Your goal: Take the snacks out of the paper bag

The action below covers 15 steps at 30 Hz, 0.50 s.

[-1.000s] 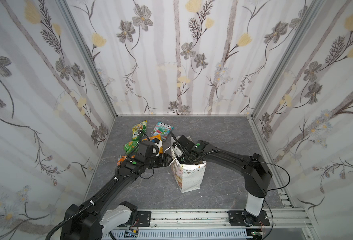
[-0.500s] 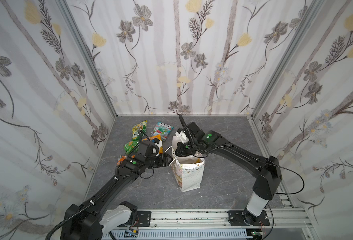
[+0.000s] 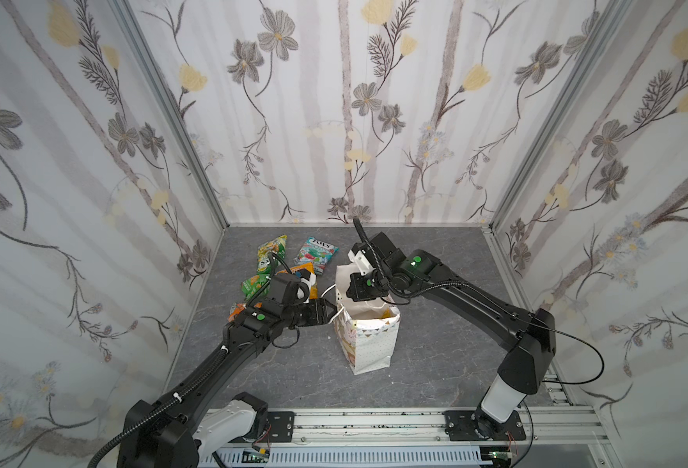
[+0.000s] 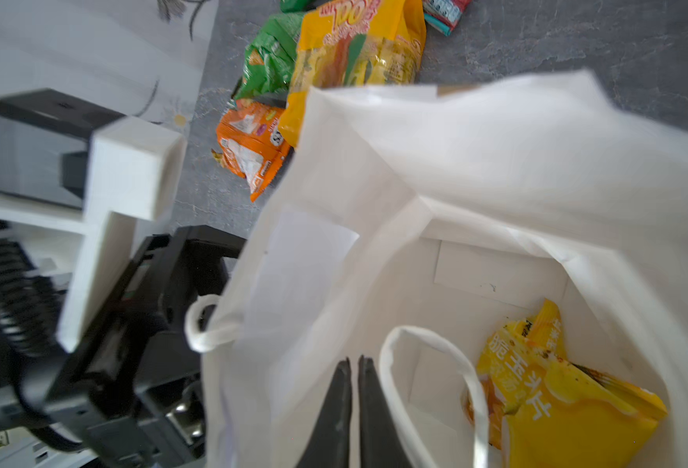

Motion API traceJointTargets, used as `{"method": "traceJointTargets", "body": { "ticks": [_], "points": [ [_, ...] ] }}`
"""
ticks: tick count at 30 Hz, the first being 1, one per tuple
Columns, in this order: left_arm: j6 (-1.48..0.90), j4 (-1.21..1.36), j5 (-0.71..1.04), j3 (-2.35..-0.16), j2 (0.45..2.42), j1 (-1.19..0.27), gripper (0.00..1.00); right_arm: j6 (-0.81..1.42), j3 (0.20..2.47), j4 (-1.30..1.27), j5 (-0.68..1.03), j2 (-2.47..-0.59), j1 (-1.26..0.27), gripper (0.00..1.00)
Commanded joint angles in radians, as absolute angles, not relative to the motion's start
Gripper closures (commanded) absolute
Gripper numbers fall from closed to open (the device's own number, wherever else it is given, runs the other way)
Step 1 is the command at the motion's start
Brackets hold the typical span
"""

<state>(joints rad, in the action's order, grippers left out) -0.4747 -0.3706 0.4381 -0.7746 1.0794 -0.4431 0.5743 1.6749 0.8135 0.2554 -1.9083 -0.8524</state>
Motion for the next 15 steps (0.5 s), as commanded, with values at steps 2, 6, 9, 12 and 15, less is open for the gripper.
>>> {"method": "traceJointTargets", "body": {
  "ticks": [2, 6, 9, 12, 15],
  "points": [
    [-0.474, -0.359, 0.446, -0.788, 1.077, -0.443, 0.35, 0.500, 1.724, 1.008, 0.221, -1.980, -0.880, 0.68],
    [-0.475, -0.339, 0.486, -0.784, 1.074, -0.443, 0.35, 0.443, 1.831, 1.202, 0.174, -2.066, -0.903, 0.61],
    [-0.476, -0.310, 0.541, -0.775, 1.071, -0.443, 0.35, 0.407, 1.897, 1.306, 0.186, -2.104, -0.910, 0.57],
    [-0.474, -0.310, 0.546, -0.767, 1.064, -0.445, 0.36, 0.385, 1.874, 1.342, 0.252, -2.111, -0.908, 0.52],
    [-0.476, -0.305, 0.554, -0.758, 1.058, -0.445, 0.37, 0.367, 1.801, 1.342, 0.338, -2.112, -0.914, 0.51]
  ]
}}
